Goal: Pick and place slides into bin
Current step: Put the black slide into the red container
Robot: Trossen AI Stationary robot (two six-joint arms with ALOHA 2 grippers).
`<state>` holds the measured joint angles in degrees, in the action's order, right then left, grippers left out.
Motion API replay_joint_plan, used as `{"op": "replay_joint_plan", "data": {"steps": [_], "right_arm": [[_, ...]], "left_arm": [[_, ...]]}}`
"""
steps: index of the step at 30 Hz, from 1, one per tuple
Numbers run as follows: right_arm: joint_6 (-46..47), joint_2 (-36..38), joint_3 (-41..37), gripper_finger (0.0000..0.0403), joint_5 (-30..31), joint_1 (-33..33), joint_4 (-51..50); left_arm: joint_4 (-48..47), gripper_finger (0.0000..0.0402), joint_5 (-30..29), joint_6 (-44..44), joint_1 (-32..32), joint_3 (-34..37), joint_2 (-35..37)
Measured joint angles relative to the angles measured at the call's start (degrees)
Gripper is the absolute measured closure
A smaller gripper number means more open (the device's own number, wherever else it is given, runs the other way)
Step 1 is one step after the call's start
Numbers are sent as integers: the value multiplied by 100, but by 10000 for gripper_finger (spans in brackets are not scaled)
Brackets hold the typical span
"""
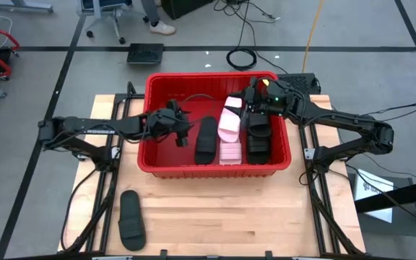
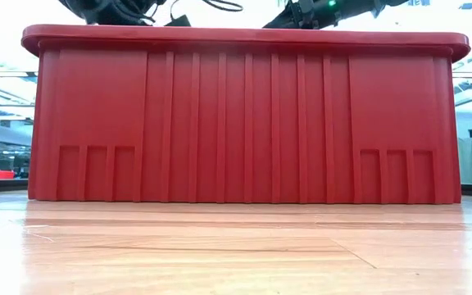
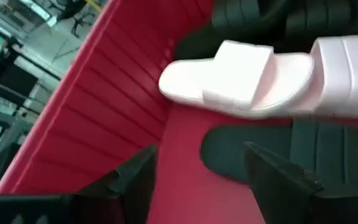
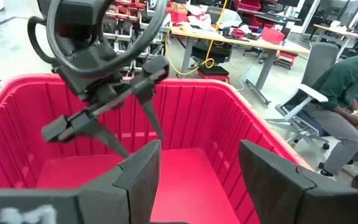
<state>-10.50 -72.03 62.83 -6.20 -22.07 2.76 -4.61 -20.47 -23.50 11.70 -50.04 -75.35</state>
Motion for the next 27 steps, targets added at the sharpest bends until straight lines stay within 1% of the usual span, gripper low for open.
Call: {"op": "replay_joint_plan", "data": {"steps": [8,13,16,20,24,27], "right_arm": [[149,0,0,195,7,279,55],[151,0,0,195,9,563,156],[242,0,0,195,9,738,235],[430,0,0,195,11,962,258],[605,0,0,195,9,1189,258],[666,0,0,195,10,1369,258]], "left_arm": [[-264,165,-101,7,-173,4,703],[-456,165,-574,-106,-507,5,1220],[-553,165,-787,-152,-810,4,1551],[-647,165,-1284,-153,-1309,2,1918],[-772,165,-1875,-61,-1891,2,2124],[-793,165,-2079,6,-2359,2,2154]]}}
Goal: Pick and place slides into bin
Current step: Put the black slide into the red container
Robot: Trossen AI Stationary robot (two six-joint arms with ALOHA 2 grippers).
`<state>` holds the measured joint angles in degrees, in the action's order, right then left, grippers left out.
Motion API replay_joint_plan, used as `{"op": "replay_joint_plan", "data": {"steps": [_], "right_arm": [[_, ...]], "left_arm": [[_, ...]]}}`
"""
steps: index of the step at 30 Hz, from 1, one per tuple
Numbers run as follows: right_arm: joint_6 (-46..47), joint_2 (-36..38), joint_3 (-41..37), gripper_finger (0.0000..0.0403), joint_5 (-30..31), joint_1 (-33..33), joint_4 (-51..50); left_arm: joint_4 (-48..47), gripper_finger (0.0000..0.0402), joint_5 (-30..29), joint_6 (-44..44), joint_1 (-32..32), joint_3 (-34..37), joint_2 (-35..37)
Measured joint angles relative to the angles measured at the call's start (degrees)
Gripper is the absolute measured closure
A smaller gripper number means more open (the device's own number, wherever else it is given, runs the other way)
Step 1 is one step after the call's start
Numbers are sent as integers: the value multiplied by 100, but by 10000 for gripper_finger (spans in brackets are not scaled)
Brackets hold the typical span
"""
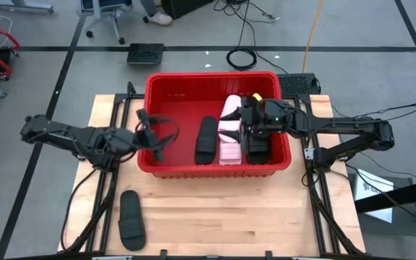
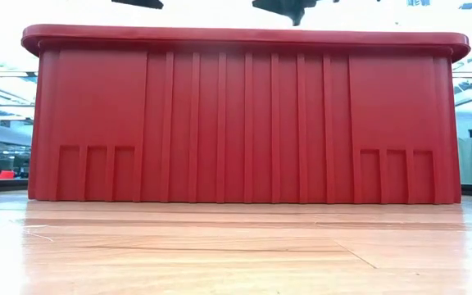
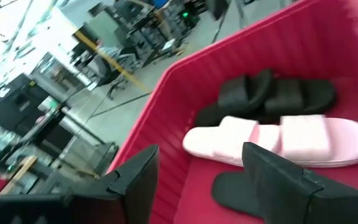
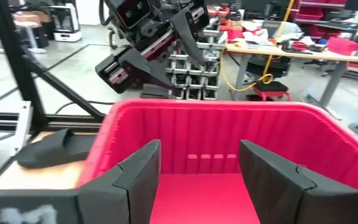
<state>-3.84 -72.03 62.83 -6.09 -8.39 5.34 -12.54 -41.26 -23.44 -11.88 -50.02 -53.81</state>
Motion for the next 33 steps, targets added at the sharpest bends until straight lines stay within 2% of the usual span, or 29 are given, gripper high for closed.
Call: {"op": "replay_joint_plan", "data": {"steps": [5,10,19,22,27,33], "right_arm": [[1,-2,0,195,1,288,0],[1,-82,0,195,1,540,18],[1,-441,0,195,1,810,254],[1,-493,0,195,3,877,338],[16,-522,0,195,5,970,345],[84,-522,0,195,7,1152,338]], "left_arm": [[-39,165,-559,219,-752,0,-88],[-317,165,-545,789,-1377,0,-95],[-908,165,-719,1711,-2147,0,-95],[-1311,165,-436,2232,-2331,-18,-93],[-2178,165,600,3630,-2564,-303,-91],[-2692,165,1603,4849,-2895,-380,-98]]}}
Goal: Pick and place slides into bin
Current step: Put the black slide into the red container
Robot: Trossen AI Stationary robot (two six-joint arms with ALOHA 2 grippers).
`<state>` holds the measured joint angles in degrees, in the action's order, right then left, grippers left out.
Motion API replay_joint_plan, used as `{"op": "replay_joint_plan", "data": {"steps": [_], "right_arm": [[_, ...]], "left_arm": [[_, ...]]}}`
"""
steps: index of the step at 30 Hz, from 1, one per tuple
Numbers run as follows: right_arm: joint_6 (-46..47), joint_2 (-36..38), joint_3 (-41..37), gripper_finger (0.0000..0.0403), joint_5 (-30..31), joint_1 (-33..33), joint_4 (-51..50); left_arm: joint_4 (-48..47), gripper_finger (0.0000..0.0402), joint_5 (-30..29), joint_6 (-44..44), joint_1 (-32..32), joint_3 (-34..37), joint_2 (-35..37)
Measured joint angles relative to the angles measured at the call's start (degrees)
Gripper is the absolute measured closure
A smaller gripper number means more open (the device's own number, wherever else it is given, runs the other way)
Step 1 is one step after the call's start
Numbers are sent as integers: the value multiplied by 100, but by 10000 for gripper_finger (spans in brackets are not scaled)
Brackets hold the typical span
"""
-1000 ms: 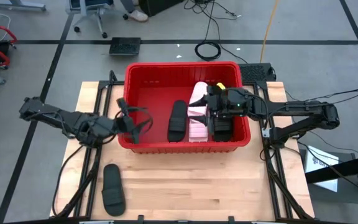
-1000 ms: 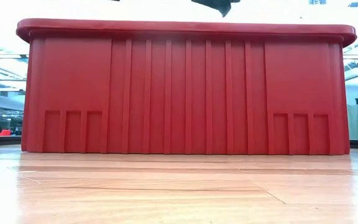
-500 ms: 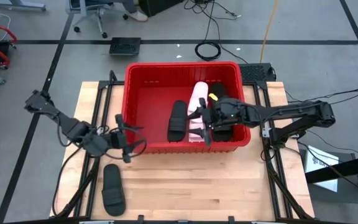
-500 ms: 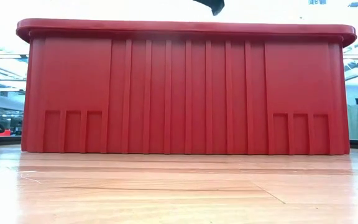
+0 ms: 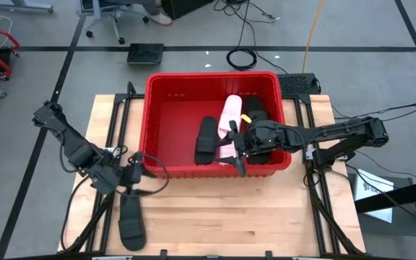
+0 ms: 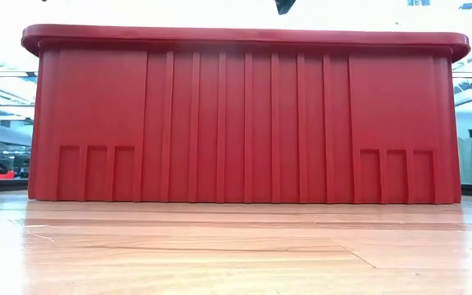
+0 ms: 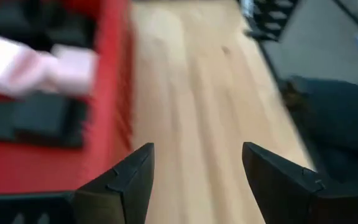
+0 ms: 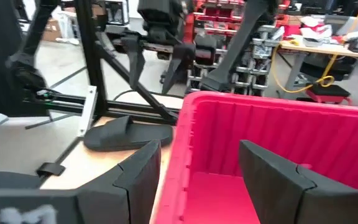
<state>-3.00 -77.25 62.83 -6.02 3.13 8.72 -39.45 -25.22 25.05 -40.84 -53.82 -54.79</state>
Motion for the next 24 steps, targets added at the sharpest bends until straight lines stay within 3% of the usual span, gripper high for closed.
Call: {"op": "replay_joint_plan", "data": {"steps": [15,24], "right_arm": [[85,-4,0,195,1,539,-39],[115,-124,2,195,23,617,-12]], "left_arm": [[-158,165,2034,2392,-776,-4,-753],[-529,165,2009,3123,-1282,-4,-1369]]}}
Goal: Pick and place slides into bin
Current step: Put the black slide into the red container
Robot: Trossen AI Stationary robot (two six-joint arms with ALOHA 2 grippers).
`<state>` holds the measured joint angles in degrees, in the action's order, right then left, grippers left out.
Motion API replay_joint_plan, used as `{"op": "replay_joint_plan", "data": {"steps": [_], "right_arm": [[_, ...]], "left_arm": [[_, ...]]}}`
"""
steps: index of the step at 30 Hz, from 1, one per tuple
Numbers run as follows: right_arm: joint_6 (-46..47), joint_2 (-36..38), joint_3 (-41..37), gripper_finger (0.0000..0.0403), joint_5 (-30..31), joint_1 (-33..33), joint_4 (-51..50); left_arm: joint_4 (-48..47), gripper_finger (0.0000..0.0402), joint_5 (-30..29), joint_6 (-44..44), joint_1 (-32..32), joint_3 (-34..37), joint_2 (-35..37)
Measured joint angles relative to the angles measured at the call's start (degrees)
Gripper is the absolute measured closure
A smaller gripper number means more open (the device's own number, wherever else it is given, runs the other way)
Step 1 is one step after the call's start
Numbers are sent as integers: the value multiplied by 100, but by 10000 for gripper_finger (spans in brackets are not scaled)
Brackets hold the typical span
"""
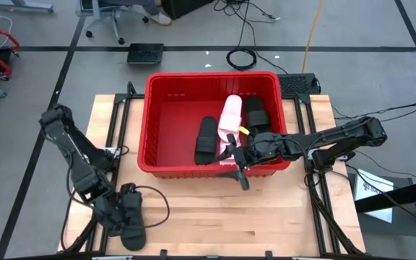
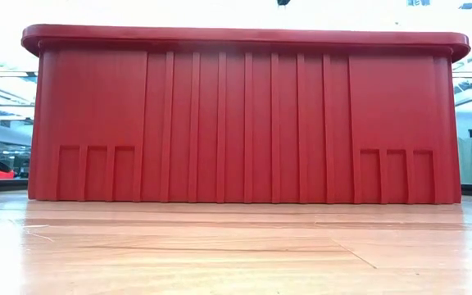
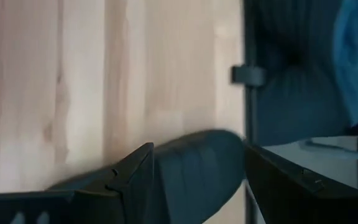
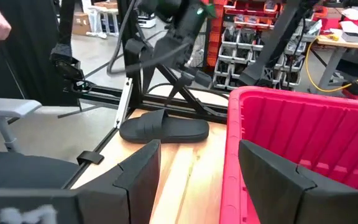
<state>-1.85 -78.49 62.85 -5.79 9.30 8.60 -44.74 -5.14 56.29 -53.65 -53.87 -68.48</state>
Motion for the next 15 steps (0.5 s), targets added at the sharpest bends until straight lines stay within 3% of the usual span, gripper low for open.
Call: {"op": "replay_joint_plan", "data": {"steps": [15], "right_arm": [[295,-40,0,195,285,20,-17]], "left_arm": [[-492,165,-383,586,-389,147,-383]]}}
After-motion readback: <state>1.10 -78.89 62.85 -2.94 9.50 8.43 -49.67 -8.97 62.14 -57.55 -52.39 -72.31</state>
